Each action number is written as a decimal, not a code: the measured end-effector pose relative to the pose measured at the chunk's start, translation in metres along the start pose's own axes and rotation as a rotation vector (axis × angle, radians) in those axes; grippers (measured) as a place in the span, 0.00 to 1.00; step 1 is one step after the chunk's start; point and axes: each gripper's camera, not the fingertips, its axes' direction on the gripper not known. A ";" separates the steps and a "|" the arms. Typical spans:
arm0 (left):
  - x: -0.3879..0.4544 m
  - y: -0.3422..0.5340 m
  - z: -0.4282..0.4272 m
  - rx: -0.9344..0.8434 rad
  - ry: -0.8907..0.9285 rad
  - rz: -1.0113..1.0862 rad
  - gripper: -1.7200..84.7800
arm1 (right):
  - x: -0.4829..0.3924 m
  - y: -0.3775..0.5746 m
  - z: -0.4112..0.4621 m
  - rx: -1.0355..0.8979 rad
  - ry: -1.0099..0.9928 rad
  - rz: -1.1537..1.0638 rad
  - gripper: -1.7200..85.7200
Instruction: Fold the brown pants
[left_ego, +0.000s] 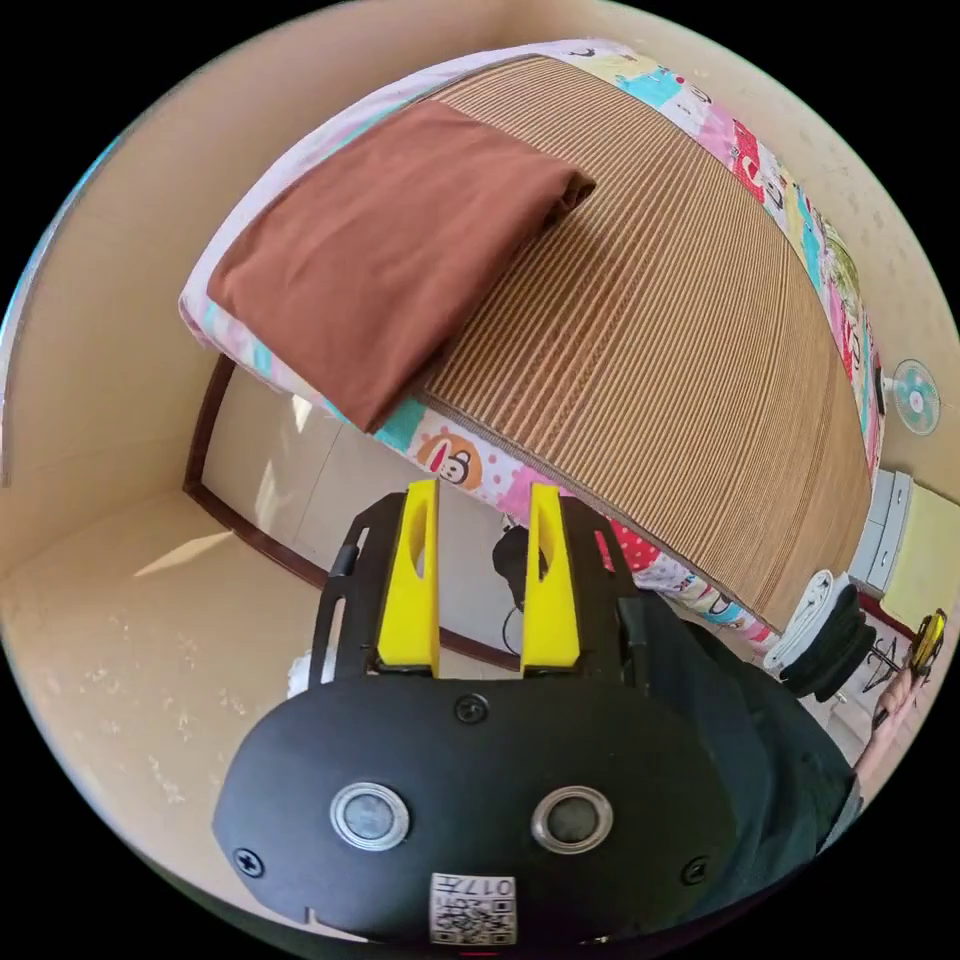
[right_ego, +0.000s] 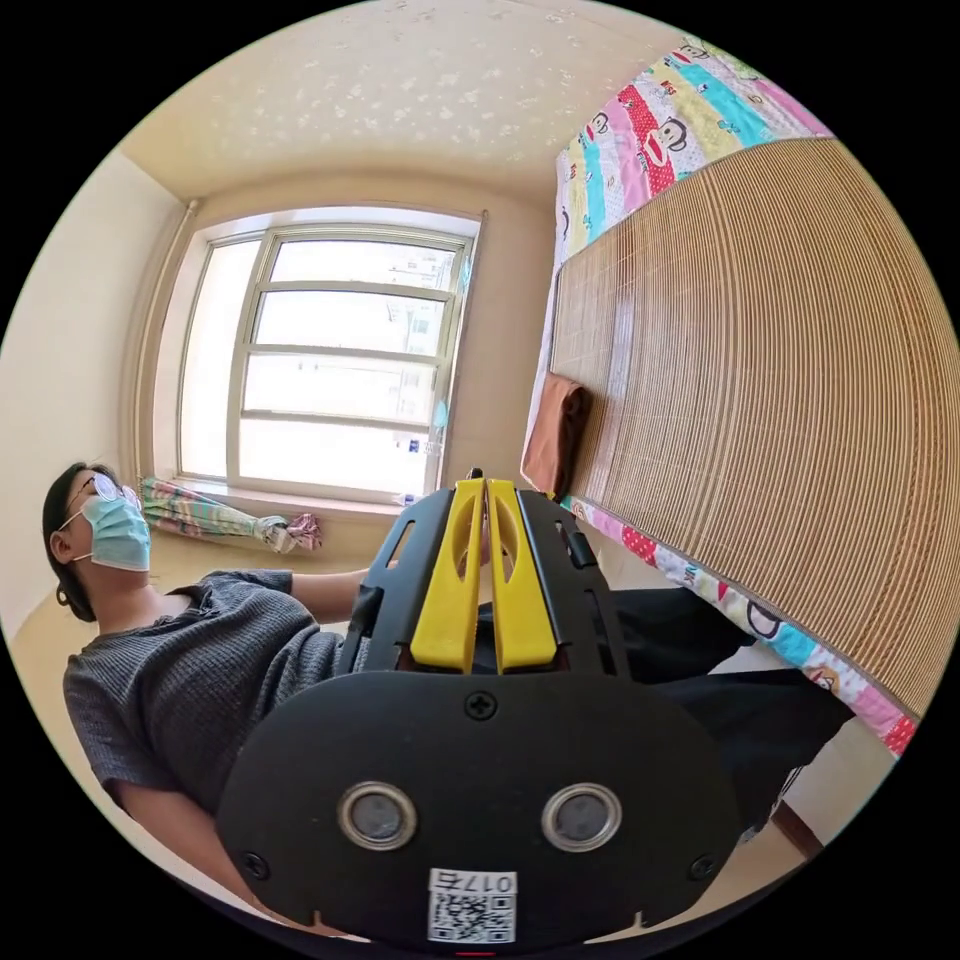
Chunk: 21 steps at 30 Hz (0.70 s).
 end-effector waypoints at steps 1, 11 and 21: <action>0.000 -0.017 -0.006 0.021 -0.039 0.026 0.18 | -0.001 0.004 0.001 0.000 0.008 0.009 0.03; 0.004 -0.073 0.038 -0.128 -0.280 0.172 0.13 | 0.008 0.088 -0.070 0.197 0.188 0.238 0.02; -0.102 -0.004 -0.062 -0.060 0.600 0.118 0.03 | 0.012 0.078 -0.113 0.231 0.075 0.153 0.03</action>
